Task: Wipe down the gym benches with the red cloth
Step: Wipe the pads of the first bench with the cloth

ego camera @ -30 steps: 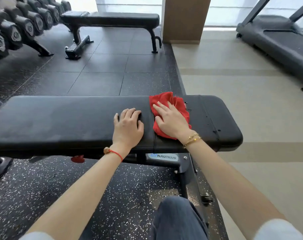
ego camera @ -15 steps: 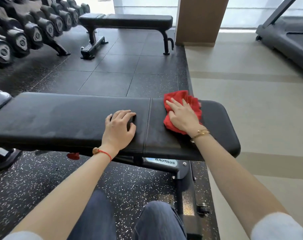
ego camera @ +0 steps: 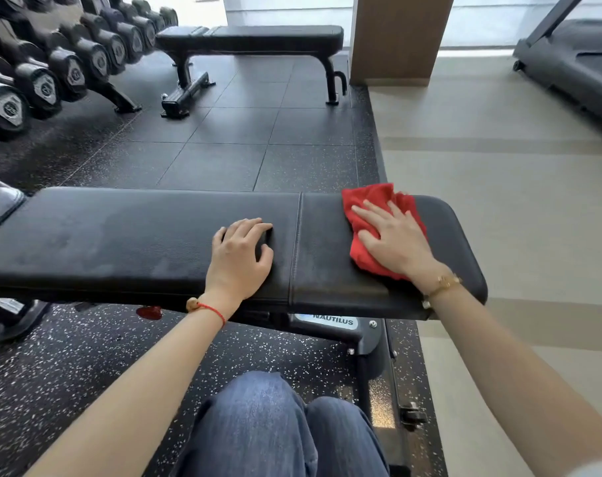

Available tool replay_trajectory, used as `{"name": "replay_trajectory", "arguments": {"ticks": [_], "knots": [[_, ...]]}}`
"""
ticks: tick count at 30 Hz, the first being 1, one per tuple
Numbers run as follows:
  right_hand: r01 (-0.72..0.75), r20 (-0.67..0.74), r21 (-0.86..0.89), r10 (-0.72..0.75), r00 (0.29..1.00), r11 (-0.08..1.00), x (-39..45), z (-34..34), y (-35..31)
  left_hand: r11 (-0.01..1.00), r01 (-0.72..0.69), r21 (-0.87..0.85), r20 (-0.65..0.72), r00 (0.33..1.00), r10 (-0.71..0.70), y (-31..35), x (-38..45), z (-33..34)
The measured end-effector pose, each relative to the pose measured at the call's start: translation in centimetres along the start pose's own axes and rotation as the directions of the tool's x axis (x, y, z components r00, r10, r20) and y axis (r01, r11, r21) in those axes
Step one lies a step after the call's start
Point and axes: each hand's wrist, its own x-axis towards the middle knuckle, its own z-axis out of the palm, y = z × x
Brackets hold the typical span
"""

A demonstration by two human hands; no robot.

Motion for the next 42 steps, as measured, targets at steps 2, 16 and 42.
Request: {"name": "replay_trajectory", "arguments": {"ticks": [2, 16, 42], "knots": [[-0.052, 0.036, -0.007, 0.052, 0.998, 0.999, 3.0, 0.1, -1.0, 1.000, 0.003, 0.002, -0.003, 1.000, -0.003, 0.0, 0.0, 0.1], [0.172, -0.035, 0.054, -0.170, 0.985, 0.984, -3.1, 1.8, -3.7, 1.000, -0.005, -0.009, 0.020, 1.000, 0.005, -0.4, -0.1, 0.0], [-0.098, -0.128, 0.014, 0.099, 0.987, 0.995, -9.6, 0.2, 2.5, 1.000, -0.001, -0.024, 0.040, 0.999, 0.002, 0.0, -0.3, 0.0]]}}
